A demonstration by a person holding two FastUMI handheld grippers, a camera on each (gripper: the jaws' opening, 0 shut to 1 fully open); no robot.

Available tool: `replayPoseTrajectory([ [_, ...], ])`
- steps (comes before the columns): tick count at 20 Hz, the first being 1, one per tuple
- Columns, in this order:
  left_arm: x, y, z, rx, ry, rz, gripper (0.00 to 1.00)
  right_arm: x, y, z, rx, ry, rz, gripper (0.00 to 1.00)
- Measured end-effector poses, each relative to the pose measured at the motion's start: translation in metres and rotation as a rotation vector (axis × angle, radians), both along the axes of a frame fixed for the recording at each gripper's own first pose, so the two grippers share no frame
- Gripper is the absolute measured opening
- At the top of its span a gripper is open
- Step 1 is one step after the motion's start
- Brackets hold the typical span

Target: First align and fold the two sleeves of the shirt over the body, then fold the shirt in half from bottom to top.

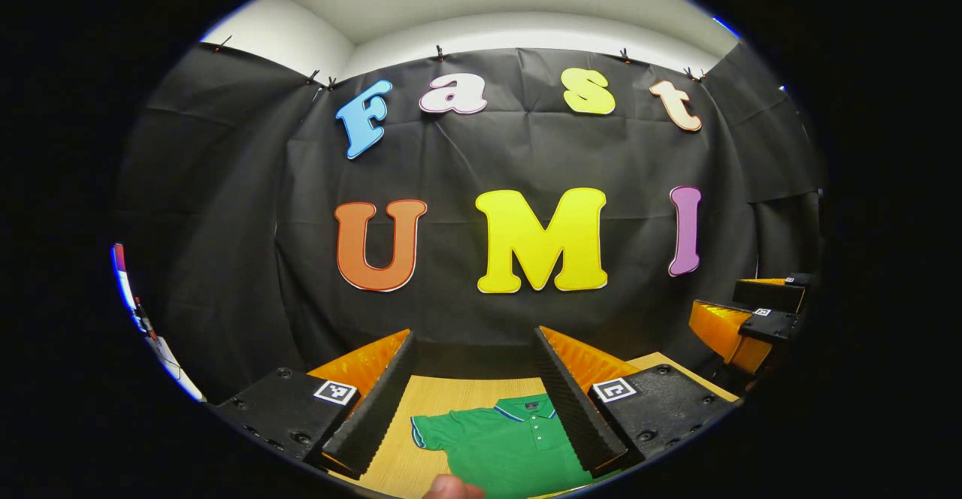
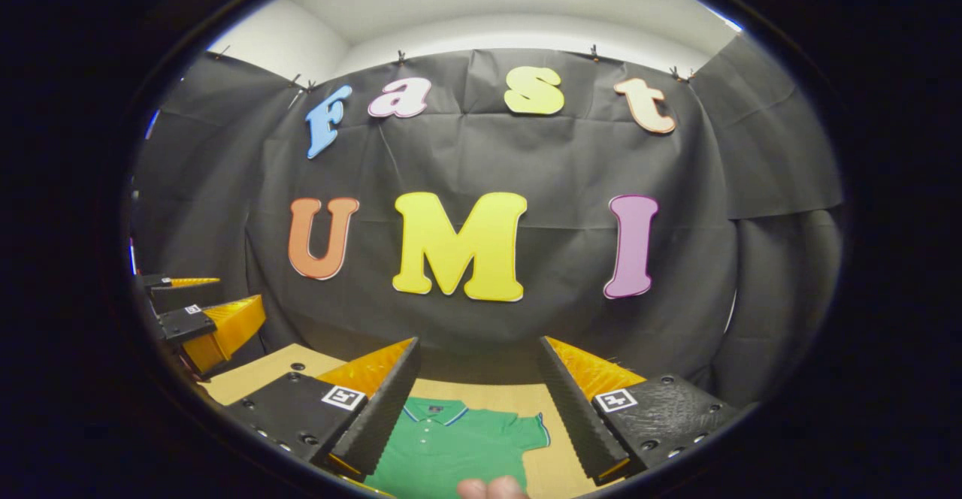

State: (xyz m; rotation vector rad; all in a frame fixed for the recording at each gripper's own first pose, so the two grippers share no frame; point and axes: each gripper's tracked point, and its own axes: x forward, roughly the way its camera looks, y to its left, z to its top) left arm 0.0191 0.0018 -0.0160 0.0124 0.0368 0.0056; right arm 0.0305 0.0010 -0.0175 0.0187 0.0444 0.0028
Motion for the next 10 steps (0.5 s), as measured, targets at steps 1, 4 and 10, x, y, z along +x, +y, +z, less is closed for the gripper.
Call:
replayPoseTrajectory([
  [1, 0.000, 0.001, -0.001, 0.000, 0.002, 0.002, 0.98, 0.001, -0.001, -0.002, -0.004, 0.004, -0.003, 0.96],
  [4, 0.002, -0.001, -0.006, -0.005, 0.012, 0.003, 0.98, 0.006, -0.007, -0.006, -0.014, 0.014, -0.006, 0.96],
  [10, 0.005, -0.007, -0.013, 0.003, 0.023, -0.001, 0.98, 0.020, -0.021, -0.033, -0.038, 0.071, -0.001, 0.97],
])
